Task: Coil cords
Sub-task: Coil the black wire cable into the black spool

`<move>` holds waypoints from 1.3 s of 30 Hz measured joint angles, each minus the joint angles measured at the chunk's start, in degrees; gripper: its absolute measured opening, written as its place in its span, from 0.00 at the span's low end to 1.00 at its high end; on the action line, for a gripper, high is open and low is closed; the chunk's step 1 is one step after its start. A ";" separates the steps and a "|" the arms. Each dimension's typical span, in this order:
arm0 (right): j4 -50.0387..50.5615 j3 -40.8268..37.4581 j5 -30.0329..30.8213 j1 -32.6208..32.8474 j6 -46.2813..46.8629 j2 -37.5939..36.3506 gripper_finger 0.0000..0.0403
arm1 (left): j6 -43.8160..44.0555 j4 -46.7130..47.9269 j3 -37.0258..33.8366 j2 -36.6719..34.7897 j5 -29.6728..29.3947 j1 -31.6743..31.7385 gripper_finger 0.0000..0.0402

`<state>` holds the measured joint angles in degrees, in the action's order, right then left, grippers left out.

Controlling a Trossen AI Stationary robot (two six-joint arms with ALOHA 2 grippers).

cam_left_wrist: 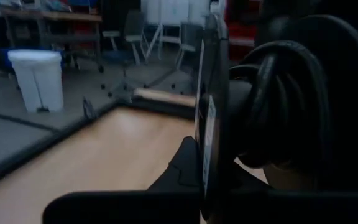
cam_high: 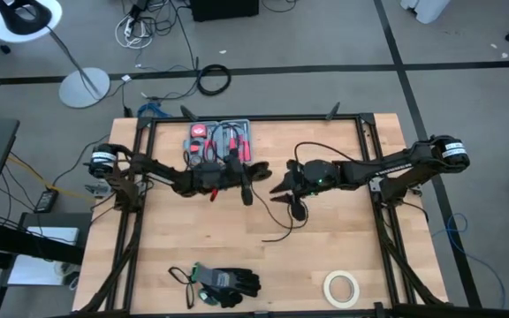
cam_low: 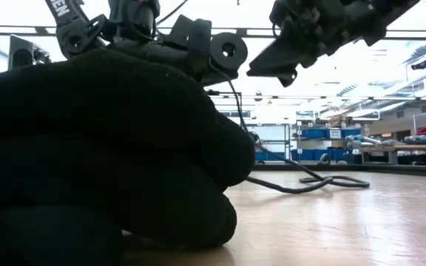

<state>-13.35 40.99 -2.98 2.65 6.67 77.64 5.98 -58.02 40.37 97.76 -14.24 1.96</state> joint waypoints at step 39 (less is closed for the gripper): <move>-11.92 -4.19 4.29 -1.92 2.47 0.03 0.28 | -12.07 0.03 8.48 0.00 -11.11 -0.85 0.00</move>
<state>-25.28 36.80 1.31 0.73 9.14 77.67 -6.09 -58.00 48.85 97.76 -25.35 1.10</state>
